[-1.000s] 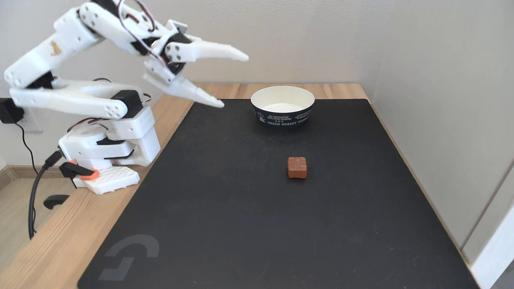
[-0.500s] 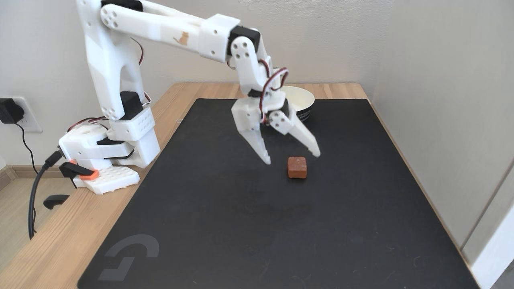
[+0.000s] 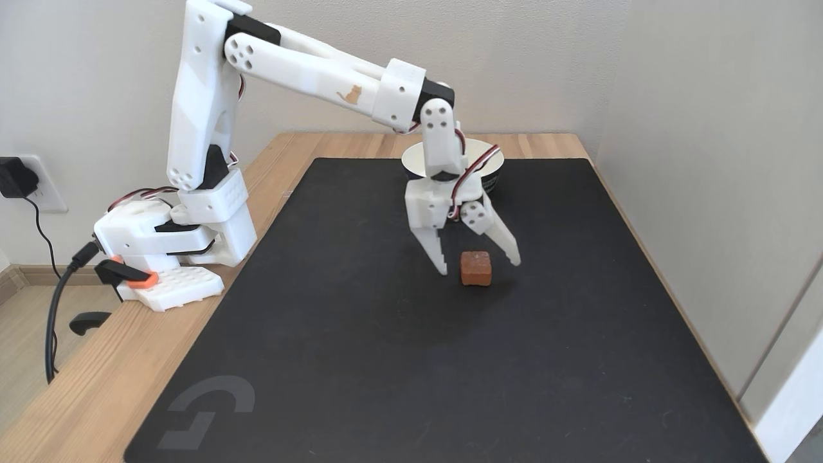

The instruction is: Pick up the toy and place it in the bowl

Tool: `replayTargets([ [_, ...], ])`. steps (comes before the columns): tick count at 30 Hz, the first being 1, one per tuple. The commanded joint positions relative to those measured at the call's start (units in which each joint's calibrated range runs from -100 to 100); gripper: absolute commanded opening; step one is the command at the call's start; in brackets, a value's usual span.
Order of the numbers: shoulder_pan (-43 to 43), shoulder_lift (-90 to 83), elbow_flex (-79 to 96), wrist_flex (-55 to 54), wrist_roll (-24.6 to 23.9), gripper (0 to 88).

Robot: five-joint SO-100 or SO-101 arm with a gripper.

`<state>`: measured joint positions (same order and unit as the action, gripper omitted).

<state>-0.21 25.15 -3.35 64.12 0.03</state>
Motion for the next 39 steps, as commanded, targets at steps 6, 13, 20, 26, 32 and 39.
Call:
replayTargets([
  [6, 0.8, 1.2, -1.3, -1.8, 0.1, 12.8],
  [13, 2.4, 0.6, -1.4, -1.8, -0.3, 2.2],
  [20, -2.4, -5.9, -12.9, -0.7, -0.3, 2.2],
  [26, -11.9, -24.9, -13.1, -1.9, -3.6, 2.2],
  [32, -21.7, -39.9, 12.2, -16.3, -7.6, 2.2],
  [39, -34.1, -46.3, 44.9, -43.4, -9.7, 2.2],
])
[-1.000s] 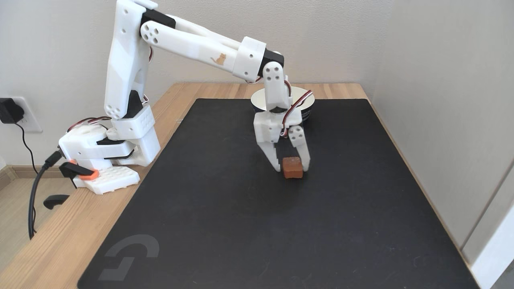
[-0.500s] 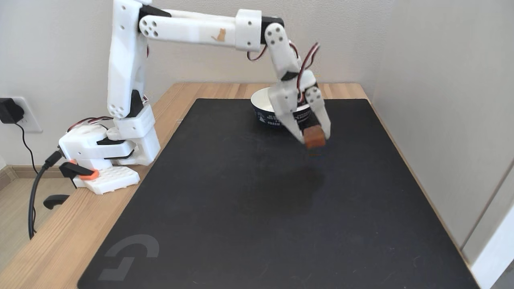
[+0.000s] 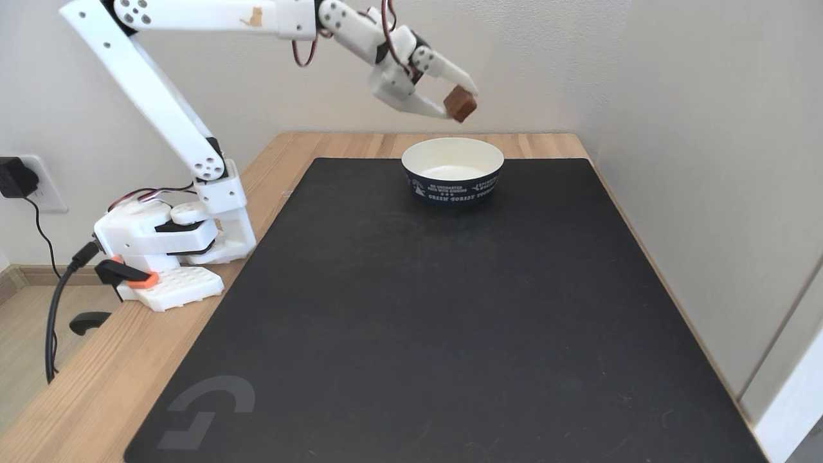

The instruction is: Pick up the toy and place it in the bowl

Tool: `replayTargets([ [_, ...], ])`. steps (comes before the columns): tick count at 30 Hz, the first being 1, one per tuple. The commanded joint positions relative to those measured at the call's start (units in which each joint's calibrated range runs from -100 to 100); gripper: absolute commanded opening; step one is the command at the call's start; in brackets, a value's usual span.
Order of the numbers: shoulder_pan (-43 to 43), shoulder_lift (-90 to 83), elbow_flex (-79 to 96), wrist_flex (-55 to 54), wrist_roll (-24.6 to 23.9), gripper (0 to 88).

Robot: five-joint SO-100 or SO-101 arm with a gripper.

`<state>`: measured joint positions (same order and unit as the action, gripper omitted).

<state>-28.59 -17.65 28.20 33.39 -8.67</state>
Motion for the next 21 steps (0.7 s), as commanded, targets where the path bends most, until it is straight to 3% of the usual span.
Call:
replayTargets([
  [1, -7.3, -3.5, 17.0, -15.1, -1.0, 2.2],
  [8, -8.3, -3.5, 23.0, -20.7, -1.7, 3.3],
  [10, -8.3, -3.5, 23.0, -20.3, -2.3, 9.9],
  [11, -8.3, -3.5, 23.1, -20.1, -2.2, 20.9],
  [13, -8.3, -3.5, 23.1, -19.9, -2.3, 26.5],
  [21, -7.5, -4.4, 23.1, -20.1, -2.3, 24.4],
])
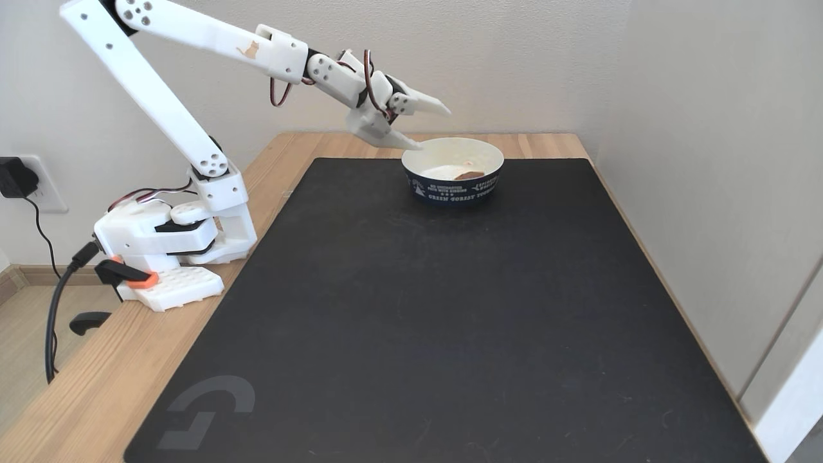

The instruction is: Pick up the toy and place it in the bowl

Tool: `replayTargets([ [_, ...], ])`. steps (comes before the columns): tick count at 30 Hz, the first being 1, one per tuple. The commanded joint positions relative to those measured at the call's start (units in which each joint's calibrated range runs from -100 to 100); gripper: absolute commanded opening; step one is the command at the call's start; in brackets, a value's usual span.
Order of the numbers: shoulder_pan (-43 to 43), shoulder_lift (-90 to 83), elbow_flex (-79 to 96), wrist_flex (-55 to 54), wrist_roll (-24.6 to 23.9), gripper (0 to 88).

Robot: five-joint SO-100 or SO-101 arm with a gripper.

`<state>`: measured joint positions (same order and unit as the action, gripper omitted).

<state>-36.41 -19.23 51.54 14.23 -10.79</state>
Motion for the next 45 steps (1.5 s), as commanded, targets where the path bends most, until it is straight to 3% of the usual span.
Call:
replayTargets([
  [1, 1.1, -2.9, -0.6, -0.8, -0.2, 23.9],
  [3, 3.3, -3.5, -1.5, -0.8, -0.2, 18.4],
  [4, 6.7, -7.3, -1.5, 0.4, 0.2, 9.2],
  [6, 11.2, -13.0, -0.7, 3.2, 0.3, 1.2],
  [11, 28.0, -31.0, 11.7, 4.7, 1.1, 2.4],
  [14, 34.0, -44.1, 24.9, 4.7, 8.0, 2.8],
  [18, 37.9, -60.2, 38.3, 7.0, 10.9, 3.0],
  [26, 40.5, -80.8, 47.4, 28.9, 10.9, 2.9],
  [36, 38.6, -79.6, 48.0, 38.0, 10.6, 2.5],
  [45, 37.9, -79.6, 48.0, 38.1, 10.9, 2.4],
])
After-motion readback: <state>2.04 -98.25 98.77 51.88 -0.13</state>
